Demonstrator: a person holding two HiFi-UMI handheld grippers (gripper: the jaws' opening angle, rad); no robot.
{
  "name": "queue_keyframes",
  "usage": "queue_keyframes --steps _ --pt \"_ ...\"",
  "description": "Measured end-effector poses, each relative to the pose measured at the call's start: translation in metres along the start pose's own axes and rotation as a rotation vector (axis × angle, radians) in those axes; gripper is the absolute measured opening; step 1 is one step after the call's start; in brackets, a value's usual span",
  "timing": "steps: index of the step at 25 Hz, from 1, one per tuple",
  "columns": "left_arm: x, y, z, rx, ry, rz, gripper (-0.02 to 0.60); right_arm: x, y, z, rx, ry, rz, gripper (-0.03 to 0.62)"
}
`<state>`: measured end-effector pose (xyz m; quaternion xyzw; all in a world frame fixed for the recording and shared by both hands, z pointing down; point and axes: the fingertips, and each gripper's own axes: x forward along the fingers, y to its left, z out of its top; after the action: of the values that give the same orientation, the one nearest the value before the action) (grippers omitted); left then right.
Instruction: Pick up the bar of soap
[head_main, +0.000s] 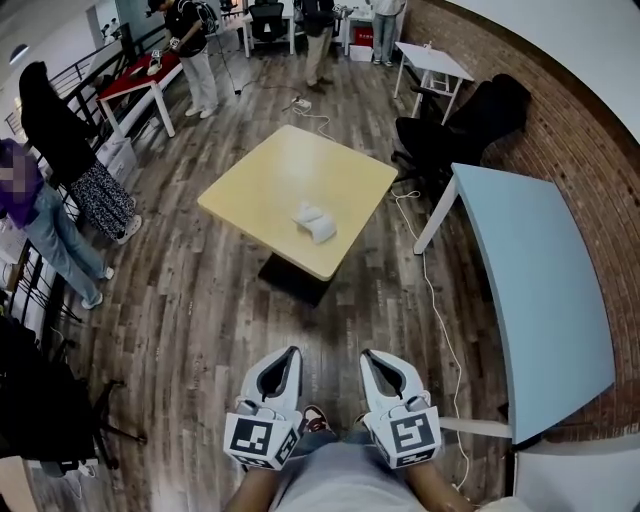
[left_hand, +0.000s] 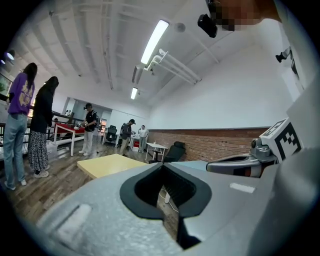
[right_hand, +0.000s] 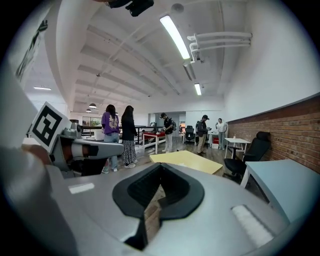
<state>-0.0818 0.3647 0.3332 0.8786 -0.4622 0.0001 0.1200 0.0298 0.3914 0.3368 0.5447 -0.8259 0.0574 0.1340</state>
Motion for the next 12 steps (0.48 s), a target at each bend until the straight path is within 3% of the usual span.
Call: queue_keyframes --steps 12 --pt "0.019 0.032 -0.004 -0.036 0.014 0.01 0.003 0.045 0.002 -0.002 -0.001 0.032 0.023 0.005"
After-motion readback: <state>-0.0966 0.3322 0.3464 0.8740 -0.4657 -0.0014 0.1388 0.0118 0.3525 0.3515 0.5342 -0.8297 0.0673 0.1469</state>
